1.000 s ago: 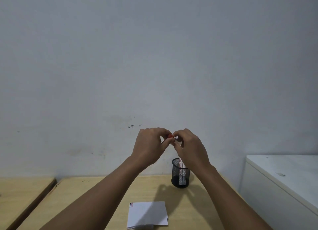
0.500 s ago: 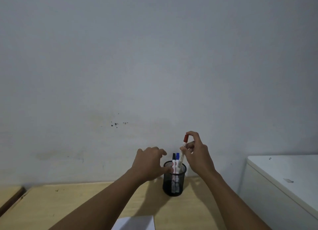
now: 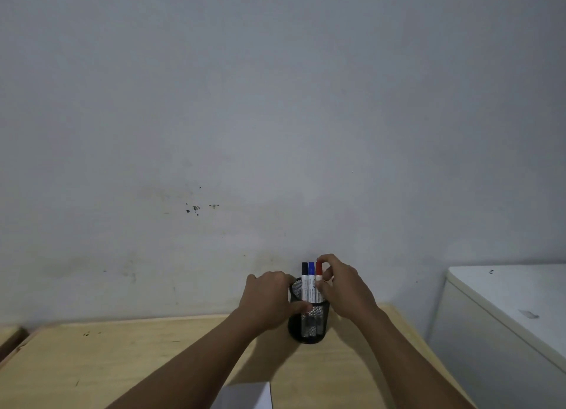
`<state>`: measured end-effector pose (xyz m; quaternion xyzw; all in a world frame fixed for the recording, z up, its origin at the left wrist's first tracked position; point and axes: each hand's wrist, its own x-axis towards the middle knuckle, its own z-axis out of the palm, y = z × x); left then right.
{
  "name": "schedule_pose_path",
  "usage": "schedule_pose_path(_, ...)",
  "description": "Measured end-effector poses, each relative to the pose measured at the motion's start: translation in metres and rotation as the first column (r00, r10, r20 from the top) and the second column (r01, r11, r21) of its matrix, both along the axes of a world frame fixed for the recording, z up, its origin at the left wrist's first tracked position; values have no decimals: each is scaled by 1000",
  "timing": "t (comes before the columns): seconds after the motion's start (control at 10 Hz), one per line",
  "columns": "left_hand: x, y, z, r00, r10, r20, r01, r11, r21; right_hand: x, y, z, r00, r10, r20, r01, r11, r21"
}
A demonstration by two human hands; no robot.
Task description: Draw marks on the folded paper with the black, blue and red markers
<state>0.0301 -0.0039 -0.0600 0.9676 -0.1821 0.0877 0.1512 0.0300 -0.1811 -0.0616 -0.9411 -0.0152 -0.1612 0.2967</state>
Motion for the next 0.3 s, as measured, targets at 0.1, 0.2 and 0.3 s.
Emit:
schedule_pose_path(0.1, -1, 2, 1, 1000, -9, -6, 9, 1000, 9, 0, 0, 1, 999, -8, -31, 5, 997, -79)
schedule_pose_path(0.2, -7, 4, 6, 1000, -15, -17, 16, 1000, 9, -4, 1, 5, 999, -18, -46, 12, 991, -134)
schedule_pose_path(0.3, -17, 11, 20, 999, 15, 40, -16, 1000, 17, -14, 6, 15, 1000, -23, 9, 24, 993, -113)
